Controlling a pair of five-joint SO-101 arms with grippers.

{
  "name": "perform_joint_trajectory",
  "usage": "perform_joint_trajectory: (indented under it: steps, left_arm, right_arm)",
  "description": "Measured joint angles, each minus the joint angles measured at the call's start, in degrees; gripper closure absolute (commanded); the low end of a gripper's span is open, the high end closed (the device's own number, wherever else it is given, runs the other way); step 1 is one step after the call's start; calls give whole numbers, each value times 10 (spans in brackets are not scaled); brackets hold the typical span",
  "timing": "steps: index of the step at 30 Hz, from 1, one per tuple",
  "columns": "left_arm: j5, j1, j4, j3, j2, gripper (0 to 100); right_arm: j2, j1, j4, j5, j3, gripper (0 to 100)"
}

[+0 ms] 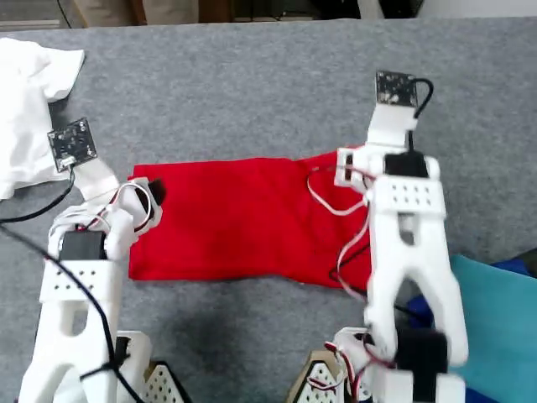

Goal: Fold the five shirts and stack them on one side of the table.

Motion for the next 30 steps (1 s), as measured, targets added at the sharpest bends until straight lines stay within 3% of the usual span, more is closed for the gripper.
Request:
perform_joint_trajectory:
  steps: [8, 17, 26, 30]
  left_arm:
    - [0, 0, 88, -135, 190, 867]
    - [0, 0, 98, -225, 362, 867]
    - [0, 1, 98, -249, 418, 868]
    - [0, 1, 98, -249, 418, 868]
  right_arm:
    - [116, 0, 33, -3, -98, 811]
    - [200, 18, 64, -3, -196, 755]
    - [334, 19, 78, -4, -303, 758]
    - [388, 19, 105, -4, -353, 854]
